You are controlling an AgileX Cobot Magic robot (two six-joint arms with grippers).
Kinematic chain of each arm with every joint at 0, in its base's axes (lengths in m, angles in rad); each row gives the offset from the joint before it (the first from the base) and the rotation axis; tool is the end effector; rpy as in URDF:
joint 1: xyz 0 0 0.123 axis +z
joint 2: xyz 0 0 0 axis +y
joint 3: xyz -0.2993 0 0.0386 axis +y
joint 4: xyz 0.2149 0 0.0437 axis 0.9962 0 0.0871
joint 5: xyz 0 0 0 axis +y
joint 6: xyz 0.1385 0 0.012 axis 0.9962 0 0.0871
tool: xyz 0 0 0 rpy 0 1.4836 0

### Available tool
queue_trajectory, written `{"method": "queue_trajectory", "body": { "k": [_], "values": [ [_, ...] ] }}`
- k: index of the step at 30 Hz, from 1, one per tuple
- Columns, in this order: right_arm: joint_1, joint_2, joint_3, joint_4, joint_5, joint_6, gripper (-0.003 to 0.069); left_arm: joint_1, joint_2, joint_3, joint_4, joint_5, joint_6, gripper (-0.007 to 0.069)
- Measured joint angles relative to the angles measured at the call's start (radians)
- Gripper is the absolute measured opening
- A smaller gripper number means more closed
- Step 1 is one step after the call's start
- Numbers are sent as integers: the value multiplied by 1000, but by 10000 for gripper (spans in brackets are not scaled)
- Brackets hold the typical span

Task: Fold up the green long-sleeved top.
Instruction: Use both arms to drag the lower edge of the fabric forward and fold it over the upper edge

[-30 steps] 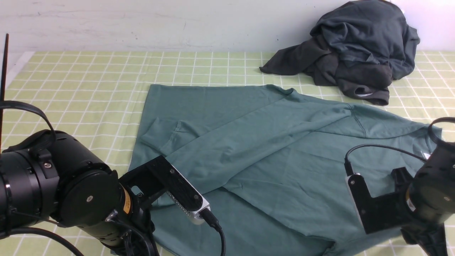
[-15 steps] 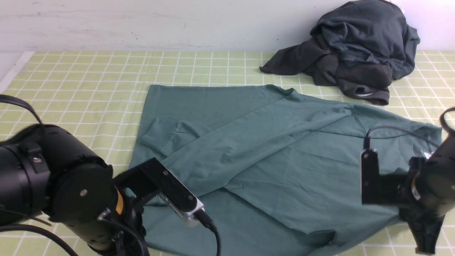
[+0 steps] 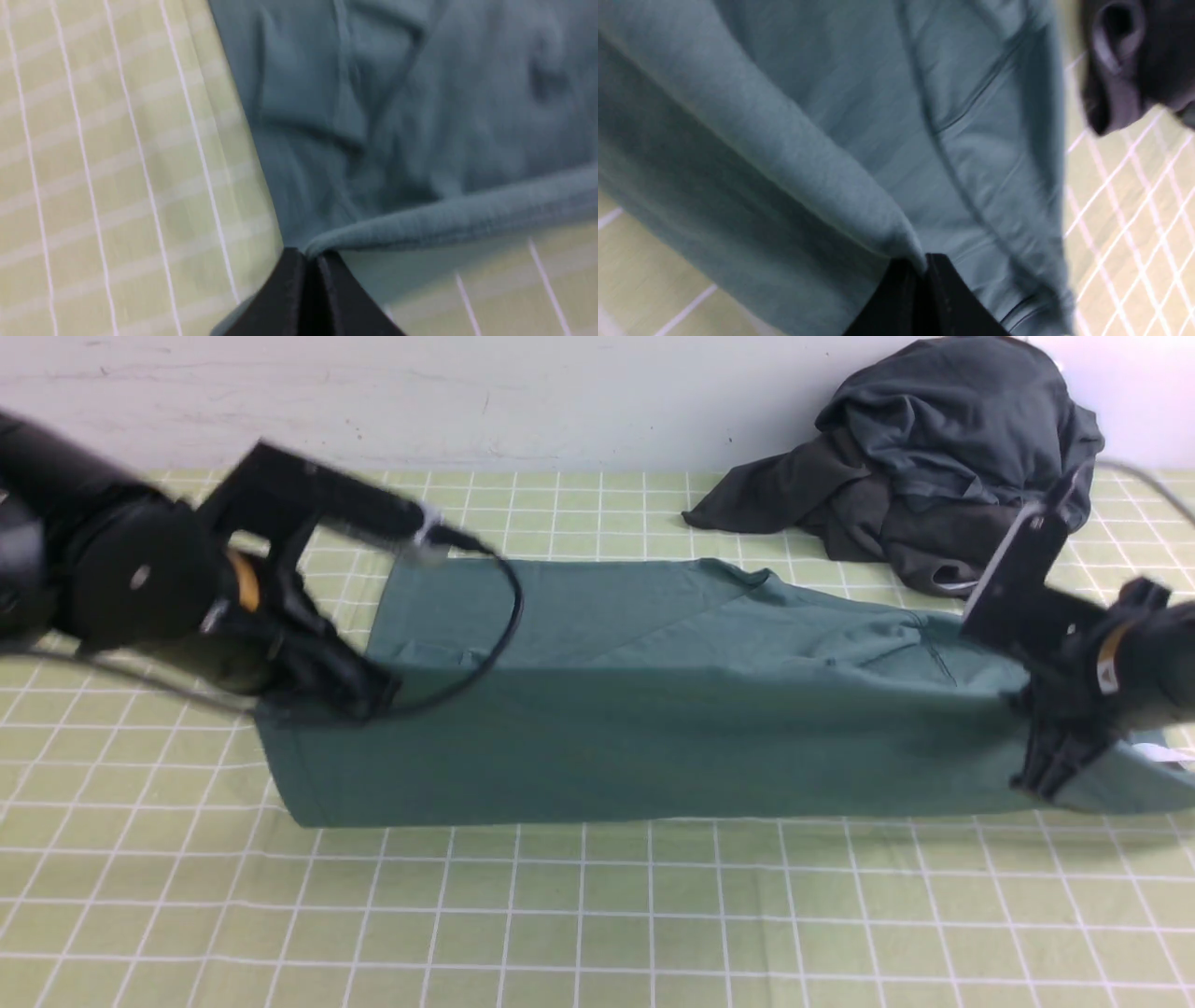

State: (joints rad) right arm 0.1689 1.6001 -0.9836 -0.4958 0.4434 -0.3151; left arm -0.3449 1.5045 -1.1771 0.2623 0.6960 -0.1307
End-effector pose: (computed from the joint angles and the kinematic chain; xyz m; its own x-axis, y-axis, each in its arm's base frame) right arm 0.3299 0.0274 0.2237 -0.5352 -0.7823 -0.3188 -0.5790 0.6145 -0.5358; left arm 0.3083 -0.0862 0.2874 -0.7290 0.3378 -0.5953 0.2921 0.9401 0.1758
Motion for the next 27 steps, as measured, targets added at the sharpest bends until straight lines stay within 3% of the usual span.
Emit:
{"method": "queue_trajectory", "body": {
  "k": [6,15,19,24,27],
  "values": [
    [-44,163,-174,-42,-74,17,-3,47,301,-319,56,-3,-3,-1],
    [-59,453,-503,-112,-44,71,8,96,723,-777,102,2,-75,11],
    [-64,566,-625,-113,3,170,76,109,861,-900,124,-24,-90,102],
    [-66,644,-754,-116,143,335,211,119,958,-1030,145,-31,-142,295],
    [-66,649,-840,-109,336,426,261,119,959,-1104,149,46,-159,381]
  ]
}}
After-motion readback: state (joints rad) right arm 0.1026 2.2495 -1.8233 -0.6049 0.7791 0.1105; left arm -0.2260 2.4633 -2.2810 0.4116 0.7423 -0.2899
